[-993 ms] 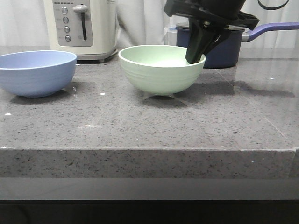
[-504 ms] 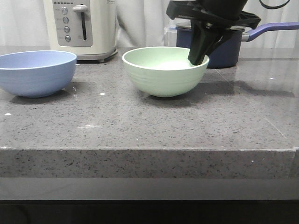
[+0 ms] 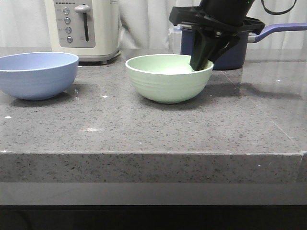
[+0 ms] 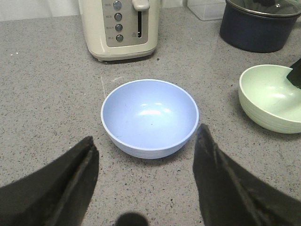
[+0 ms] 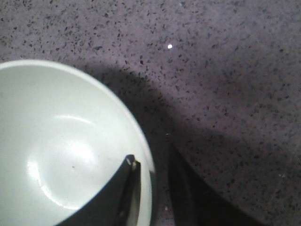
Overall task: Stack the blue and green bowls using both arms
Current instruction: 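Carry the green bowl toward the blue bowl and lower it down, then open the right gripper and raise it away from the green bowl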
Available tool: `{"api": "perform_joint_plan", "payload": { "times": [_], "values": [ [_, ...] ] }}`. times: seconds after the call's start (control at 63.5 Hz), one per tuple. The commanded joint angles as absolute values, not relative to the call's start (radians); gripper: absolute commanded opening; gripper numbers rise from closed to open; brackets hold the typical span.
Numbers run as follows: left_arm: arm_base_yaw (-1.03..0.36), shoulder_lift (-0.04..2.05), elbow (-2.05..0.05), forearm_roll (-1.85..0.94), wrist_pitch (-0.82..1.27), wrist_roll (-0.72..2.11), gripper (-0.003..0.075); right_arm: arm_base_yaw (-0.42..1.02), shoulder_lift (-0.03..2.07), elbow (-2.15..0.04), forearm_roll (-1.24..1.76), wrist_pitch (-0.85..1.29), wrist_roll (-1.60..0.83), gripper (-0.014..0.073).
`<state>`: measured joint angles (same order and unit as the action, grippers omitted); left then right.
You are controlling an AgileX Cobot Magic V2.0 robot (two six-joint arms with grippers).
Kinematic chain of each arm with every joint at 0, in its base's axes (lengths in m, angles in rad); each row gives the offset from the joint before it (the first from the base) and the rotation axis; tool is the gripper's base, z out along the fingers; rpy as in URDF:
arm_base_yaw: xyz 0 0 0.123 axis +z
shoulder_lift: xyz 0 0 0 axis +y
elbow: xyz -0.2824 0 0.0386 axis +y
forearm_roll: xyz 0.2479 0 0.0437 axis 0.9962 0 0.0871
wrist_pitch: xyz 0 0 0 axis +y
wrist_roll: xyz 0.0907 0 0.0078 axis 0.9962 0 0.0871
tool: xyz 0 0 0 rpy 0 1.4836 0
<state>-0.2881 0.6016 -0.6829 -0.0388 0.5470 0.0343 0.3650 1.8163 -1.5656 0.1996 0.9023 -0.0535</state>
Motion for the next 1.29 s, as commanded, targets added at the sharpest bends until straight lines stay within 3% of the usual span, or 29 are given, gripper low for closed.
{"api": "perform_joint_plan", "payload": {
  "times": [0.0,0.693,0.867,0.946,1.182,1.276],
  "values": [
    [-0.296,0.609,-0.715,-0.039,0.468,0.034,0.044,0.363,1.763,-1.599,0.199,0.857,-0.057,0.0276],
    [-0.296,0.609,-0.715,-0.037,0.467,0.034,0.044,0.342,1.592,-1.596,0.155,0.934,-0.057,0.0292],
    [-0.296,0.609,-0.715,-0.037,0.467,0.034,0.044,0.323,1.534,-1.501,0.155,0.916,-0.057,0.0287],
    [-0.296,0.609,-0.715,-0.037,0.467,0.034,0.044,0.319,1.508,-1.448,0.156,0.874,-0.057,0.0243],
    [-0.296,0.609,-0.715,-0.037,0.467,0.034,0.044,0.264,1.493,-1.371,0.184,0.84,-0.057,-0.0036],
    [-0.296,0.609,-0.715,-0.037,0.467,0.034,0.044,0.254,1.504,-1.359,0.233,0.822,-0.057,-0.0063]
  ]
}}
